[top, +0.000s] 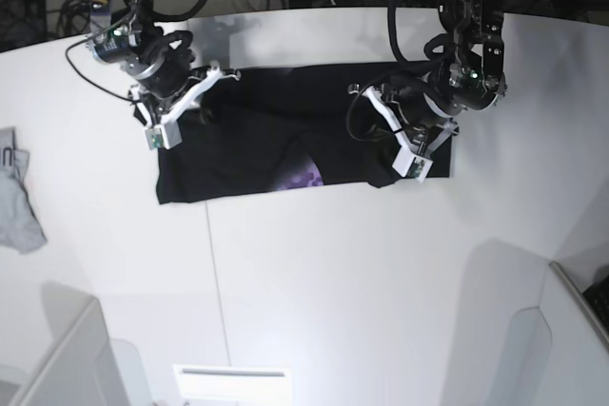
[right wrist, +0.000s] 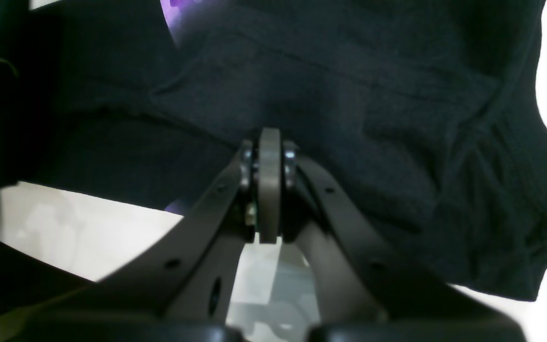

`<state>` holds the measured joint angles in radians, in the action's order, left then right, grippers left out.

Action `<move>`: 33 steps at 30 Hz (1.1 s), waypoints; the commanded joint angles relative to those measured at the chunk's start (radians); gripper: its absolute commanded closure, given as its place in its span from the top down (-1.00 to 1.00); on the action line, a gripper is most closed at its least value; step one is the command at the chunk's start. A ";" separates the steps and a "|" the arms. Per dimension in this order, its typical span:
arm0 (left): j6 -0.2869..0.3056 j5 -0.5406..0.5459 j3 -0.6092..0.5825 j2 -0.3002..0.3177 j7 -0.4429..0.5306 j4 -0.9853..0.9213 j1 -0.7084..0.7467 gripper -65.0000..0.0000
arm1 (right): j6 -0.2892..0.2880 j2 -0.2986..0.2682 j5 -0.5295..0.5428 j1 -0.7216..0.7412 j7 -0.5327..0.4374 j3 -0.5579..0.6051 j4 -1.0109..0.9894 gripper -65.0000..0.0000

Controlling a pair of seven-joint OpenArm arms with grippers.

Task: Fold the T-shirt properly
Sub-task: 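Grasp the strip end with the left gripper and fold it toward the right gripper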

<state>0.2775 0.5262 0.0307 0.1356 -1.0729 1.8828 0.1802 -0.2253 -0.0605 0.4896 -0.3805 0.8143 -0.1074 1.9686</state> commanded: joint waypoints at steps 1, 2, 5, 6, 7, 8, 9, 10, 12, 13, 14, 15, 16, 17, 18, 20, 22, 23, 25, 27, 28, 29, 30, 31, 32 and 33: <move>0.002 0.007 0.001 0.002 0.013 0.001 -0.014 -1.00 | 0.000 -0.003 0.013 0.005 -0.019 -0.004 0.015 -1.00; 0.002 0.007 0.002 -0.011 0.013 -0.013 -0.015 -1.00 | 0.000 -0.003 0.013 0.005 -0.019 -0.004 0.015 -1.00; 0.002 0.004 0.001 -0.032 0.013 -0.038 -0.025 -1.00 | 0.000 -0.003 0.013 0.005 -0.019 -0.004 0.015 -1.00; 0.002 0.005 -0.001 -0.035 0.013 -0.042 -0.031 -1.00 | 0.000 -0.003 0.013 0.005 -0.019 -0.005 0.015 -1.00; 0.002 0.005 -0.001 -0.035 0.013 -0.048 -0.034 -1.00 | 0.000 -0.003 0.013 0.005 -0.019 -0.005 0.015 -1.00; 0.002 0.005 -0.005 -0.037 0.013 -0.056 -0.040 -1.00 | 0.000 -0.003 0.013 0.005 -0.019 -0.005 0.015 -1.00; 0.002 0.005 -0.016 -0.037 0.013 -0.062 -0.046 -1.00 | 0.000 -0.003 0.013 0.005 -0.019 -0.005 0.015 -1.00; 0.002 0.005 -0.028 -0.037 0.013 -0.067 -0.054 -1.00 | 0.000 -0.003 0.013 0.005 -0.019 -0.005 0.015 -1.00; 0.002 0.005 -0.047 -0.037 0.013 -0.070 -0.058 -1.00 | 0.000 -0.003 0.013 0.005 -0.019 -0.005 0.015 -1.00; 0.002 0.005 -0.050 -0.037 0.013 -0.070 -0.058 -1.00 | 0.000 -0.003 0.013 0.005 -0.019 -0.005 0.015 -1.00; 0.002 0.005 -0.053 -0.038 0.013 -0.070 -0.060 -1.00 | 0.000 -0.003 0.013 0.005 -0.019 -0.005 0.015 -1.00; 0.002 0.005 -0.053 -0.041 0.013 -0.071 -0.061 -1.00 | 0.000 -0.003 0.013 0.005 -0.019 -0.005 0.015 -1.00; 0.002 0.002 -0.053 -0.054 0.013 -0.075 -0.071 -1.00 | 0.000 -0.003 0.013 0.007 -0.019 -0.005 0.015 -1.00; 0.002 -0.001 -0.053 -0.064 0.013 -0.085 -0.077 -1.00 | 0.000 -0.003 0.013 0.007 -0.019 -0.005 0.015 -1.00; 0.002 -0.001 -0.054 -0.070 0.013 -0.101 -0.081 -1.00 | 0.000 -0.003 0.013 0.008 -0.019 -0.005 0.015 -1.00; 0.002 0.002 -0.054 -0.078 0.013 -0.131 -0.094 -1.00 | 0.000 -0.003 0.013 0.008 -0.019 -0.005 0.015 -1.00; 0.002 0.002 -0.054 -0.080 0.013 -0.147 -0.098 -1.00 | 0.000 -0.003 0.013 0.007 -0.019 -0.005 0.015 -1.00; 0.002 0.004 -0.054 -0.084 0.013 -0.147 -0.100 -1.00 | 0.002 -0.003 0.013 0.007 -0.019 -0.005 0.015 -1.00; 0.002 0.005 -0.054 -0.086 0.013 -0.154 -0.103 -1.00 | 0.002 -0.003 0.013 0.005 -0.019 -0.005 0.015 -1.00; 0.002 0.005 -0.056 -0.087 0.013 -0.156 -0.118 -1.00 | 0.002 -0.003 0.013 0.005 -0.019 -0.005 0.015 -1.00; 0.002 0.005 -0.056 -0.087 0.013 -0.157 -0.121 -1.00 | 0.002 -0.003 0.013 0.007 -0.019 -0.005 0.015 -1.00; 0.002 0.005 -0.056 -0.087 0.012 -0.162 -0.124 -1.00 | 0.002 -0.003 0.013 0.007 -0.019 -0.005 0.015 -1.00; 0.002 0.005 -0.056 -0.087 0.006 -0.164 -0.130 -1.00 | 0.002 -0.003 0.013 0.007 -0.019 -0.005 0.015 -1.00; 0.002 0.005 -0.056 -0.095 -0.010 -0.164 -0.135 -1.00 | 0.002 -0.003 0.013 0.007 -0.019 -0.005 0.015 -1.00; 0.002 0.004 -0.054 -0.103 -0.026 -0.164 -0.140 -1.00 | 0.002 -0.003 0.013 0.008 -0.019 -0.005 0.015 -1.00; 0.002 0.004 -0.054 -0.106 -0.040 -0.162 -0.144 -1.00 | 0.002 -0.003 0.013 0.010 -0.019 -0.005 0.015 -1.00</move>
<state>0.2760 0.5087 -0.0227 0.0353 -1.1244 1.7042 0.0517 -0.2249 -0.0605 0.4896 -0.3782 0.8135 -0.1101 1.9686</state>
